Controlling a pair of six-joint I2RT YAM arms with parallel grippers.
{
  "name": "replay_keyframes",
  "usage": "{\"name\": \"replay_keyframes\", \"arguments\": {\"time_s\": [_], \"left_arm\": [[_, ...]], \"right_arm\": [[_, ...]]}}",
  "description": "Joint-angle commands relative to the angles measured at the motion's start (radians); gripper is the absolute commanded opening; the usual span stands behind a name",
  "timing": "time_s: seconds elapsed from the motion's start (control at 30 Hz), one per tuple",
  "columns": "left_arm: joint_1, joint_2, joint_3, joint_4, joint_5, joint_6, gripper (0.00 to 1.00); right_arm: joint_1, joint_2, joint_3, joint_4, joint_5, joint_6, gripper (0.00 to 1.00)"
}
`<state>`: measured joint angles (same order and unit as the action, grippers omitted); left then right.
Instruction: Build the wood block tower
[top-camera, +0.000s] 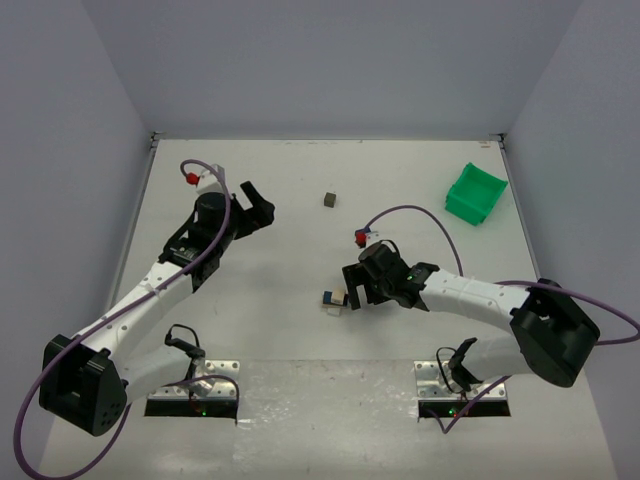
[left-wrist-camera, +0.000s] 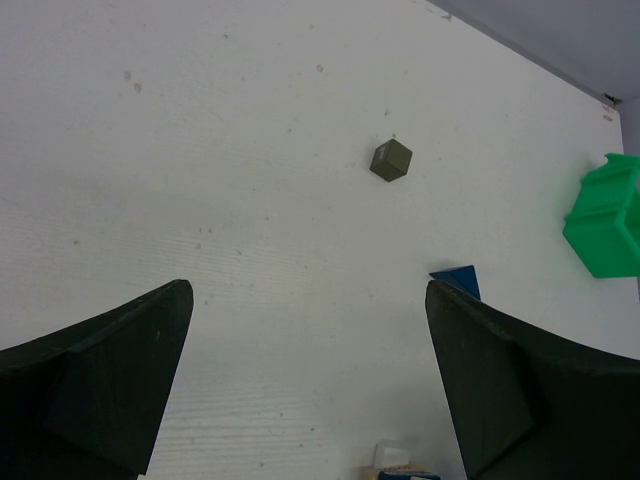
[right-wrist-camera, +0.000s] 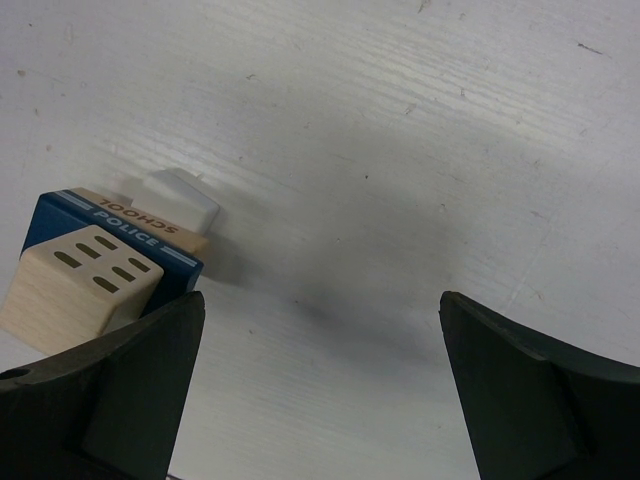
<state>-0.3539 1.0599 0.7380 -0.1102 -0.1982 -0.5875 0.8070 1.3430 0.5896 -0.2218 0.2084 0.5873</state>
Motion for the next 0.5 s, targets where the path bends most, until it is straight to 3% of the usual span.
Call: {"name": "replay_keyframes", "arguments": {"time_s": [0.0,0.2,0.33,0.47], "left_arm": [[0.003,0.008,0.016,-0.040,-0.013,-0.074,1.00],[0.003,-0.015,0.005,-0.225,0.050,-0.231,0.99],[-0.015,-0.101,-0.128,-0.241,0.188,-0.259,0.92],[-0.111,-0.200,-0.256,-0.240,0.285,-0.263,0.88]], "right_arm": [[-0.005,-0.042,0.030,-0.023,0.054,0.043,0.99],[-0.040,-0.126,-0.033,-0.034,0.068,0.064,0.99],[-0.063,-0.194,-0.063,-0.033,0.081,0.062,0.99],[-0.063,-0.264,-0.103,-0.013,0.076,0.053,0.99]]}}
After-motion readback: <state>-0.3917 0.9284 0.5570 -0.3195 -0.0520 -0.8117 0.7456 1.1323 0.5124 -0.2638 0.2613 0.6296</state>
